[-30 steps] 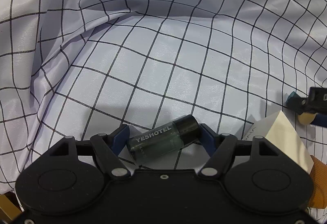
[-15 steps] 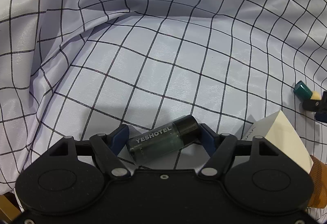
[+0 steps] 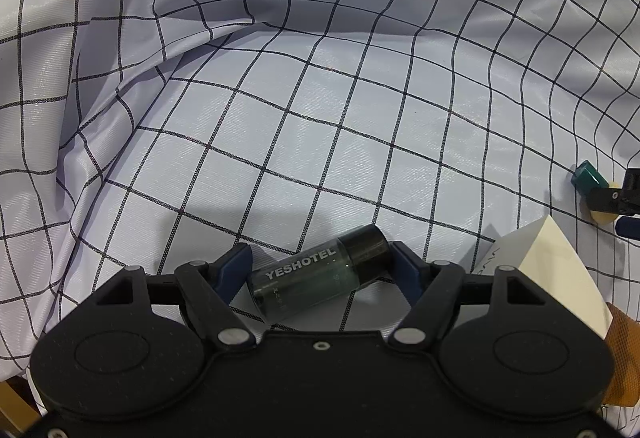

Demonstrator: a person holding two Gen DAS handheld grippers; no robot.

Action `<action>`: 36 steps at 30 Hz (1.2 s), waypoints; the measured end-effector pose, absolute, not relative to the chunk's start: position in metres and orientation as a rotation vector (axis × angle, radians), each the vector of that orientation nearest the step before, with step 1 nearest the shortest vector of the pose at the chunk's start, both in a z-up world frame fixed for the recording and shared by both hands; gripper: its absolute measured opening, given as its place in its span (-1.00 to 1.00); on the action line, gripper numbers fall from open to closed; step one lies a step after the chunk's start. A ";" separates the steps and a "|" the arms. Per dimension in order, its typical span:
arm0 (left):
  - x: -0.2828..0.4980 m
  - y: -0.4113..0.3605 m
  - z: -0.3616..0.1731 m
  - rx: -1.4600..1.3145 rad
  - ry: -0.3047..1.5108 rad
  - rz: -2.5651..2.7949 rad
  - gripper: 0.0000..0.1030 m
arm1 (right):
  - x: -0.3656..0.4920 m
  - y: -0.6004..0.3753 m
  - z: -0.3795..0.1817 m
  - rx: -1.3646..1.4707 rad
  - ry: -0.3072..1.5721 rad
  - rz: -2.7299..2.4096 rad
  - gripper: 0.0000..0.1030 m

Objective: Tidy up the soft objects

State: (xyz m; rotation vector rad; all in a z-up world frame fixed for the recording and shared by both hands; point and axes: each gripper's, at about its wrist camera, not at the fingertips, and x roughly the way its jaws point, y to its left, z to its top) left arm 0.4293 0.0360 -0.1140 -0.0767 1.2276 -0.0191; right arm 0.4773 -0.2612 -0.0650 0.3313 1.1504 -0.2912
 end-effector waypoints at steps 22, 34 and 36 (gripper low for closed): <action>0.429 0.036 -0.112 -0.081 1.224 -0.023 0.35 | 0.494 -0.234 -0.062 0.481 1.182 -0.456 0.37; 0.428 0.037 -0.110 -0.091 1.219 -0.024 0.34 | 0.507 -0.226 -0.078 0.409 1.157 -0.509 0.13; 0.428 0.039 -0.109 -0.101 1.219 -0.023 0.33 | 0.499 -0.230 -0.075 0.397 1.142 -0.491 0.13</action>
